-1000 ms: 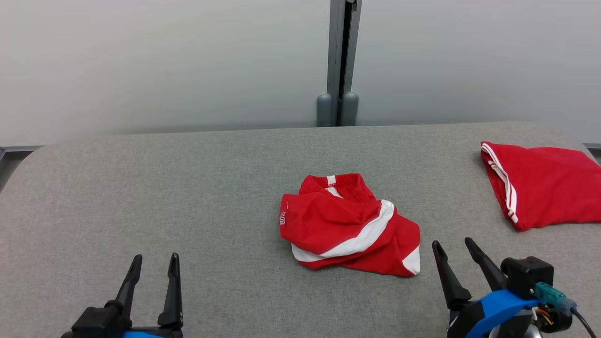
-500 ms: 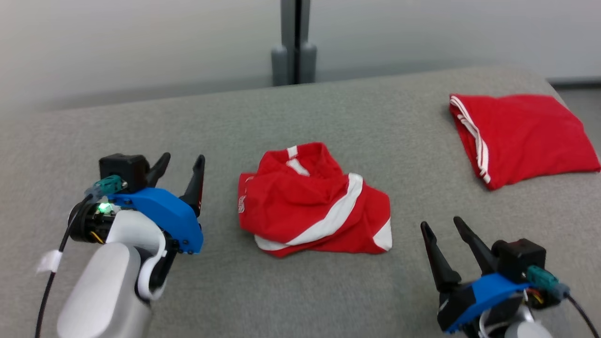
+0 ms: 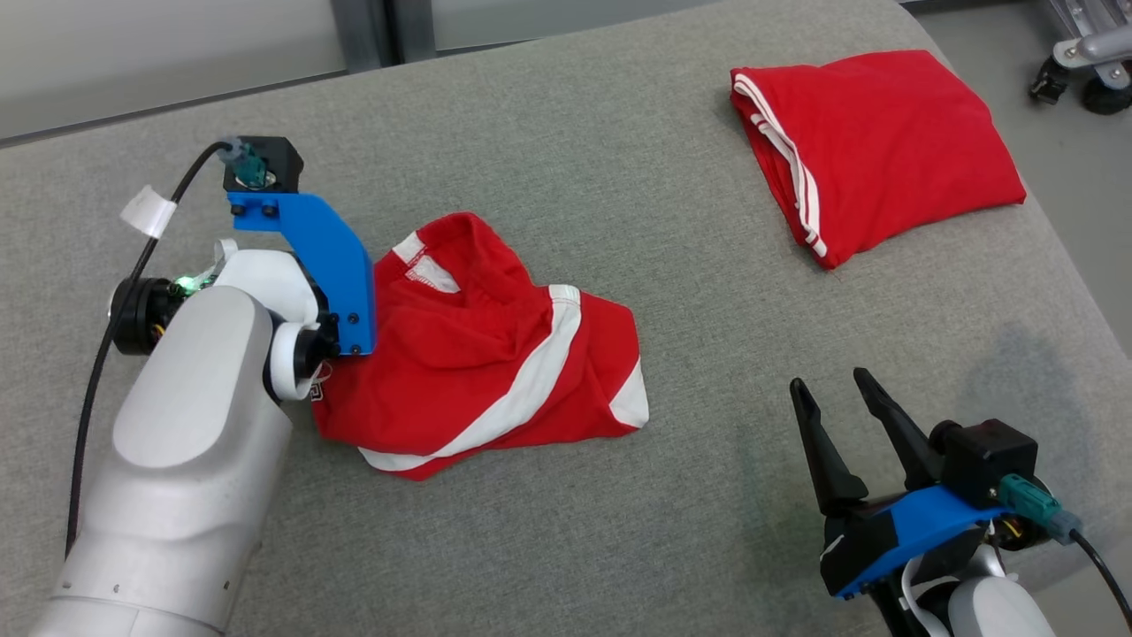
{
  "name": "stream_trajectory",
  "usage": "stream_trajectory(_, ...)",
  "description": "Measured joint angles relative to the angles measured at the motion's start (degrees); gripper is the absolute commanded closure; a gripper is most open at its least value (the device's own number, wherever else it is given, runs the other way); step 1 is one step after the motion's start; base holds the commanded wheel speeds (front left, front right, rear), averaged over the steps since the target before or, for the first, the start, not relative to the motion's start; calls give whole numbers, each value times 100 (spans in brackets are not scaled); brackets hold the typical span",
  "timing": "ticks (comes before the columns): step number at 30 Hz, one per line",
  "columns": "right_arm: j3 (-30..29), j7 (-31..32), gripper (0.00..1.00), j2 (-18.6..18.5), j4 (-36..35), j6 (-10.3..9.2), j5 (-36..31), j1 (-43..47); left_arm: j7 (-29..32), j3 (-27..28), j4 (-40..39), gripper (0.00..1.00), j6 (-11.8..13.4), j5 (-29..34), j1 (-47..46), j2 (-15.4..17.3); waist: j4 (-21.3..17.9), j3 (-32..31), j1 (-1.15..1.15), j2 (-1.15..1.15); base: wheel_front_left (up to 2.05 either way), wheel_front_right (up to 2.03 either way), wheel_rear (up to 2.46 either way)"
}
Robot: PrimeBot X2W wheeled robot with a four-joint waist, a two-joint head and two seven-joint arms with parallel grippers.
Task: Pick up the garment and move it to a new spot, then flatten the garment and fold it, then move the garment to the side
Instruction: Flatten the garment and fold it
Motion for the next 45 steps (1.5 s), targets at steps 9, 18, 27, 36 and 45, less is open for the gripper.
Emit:
stream_trajectory(9, 26, -48, 0, 0, 16, -1, 22, -3, 592, -132, -10, 0, 103, 19, -151, 16, -143, -19, -2, -1, 0, 0, 0)
stream_trajectory(18, 187, 2, 0, 1, -3, -1, 7, -35, 446, -256, -88, 0, -30, -60, -351, -179, -255, 2, -2, -2, 0, 0, 0)
stream_trajectory(27, 201, -44, 0, 1, 26, 0, 55, -146, 1234, -458, 210, 0, -264, -109, -246, 67, -473, 215, -2, -2, 0, 0, 0)
stream_trajectory(36, 165, -149, 0, 0, 129, -1, 146, -224, 609, -577, 151, 100, -198, 76, -232, 214, -495, 251, -1, -2, 0, 0, 0)
stream_trajectory(45, 92, -114, 0, 1, 134, -1, 99, -232, -2290, -503, -600, 100, -742, -14, -633, -441, -205, -97, -2, -3, 0, 0, 0)
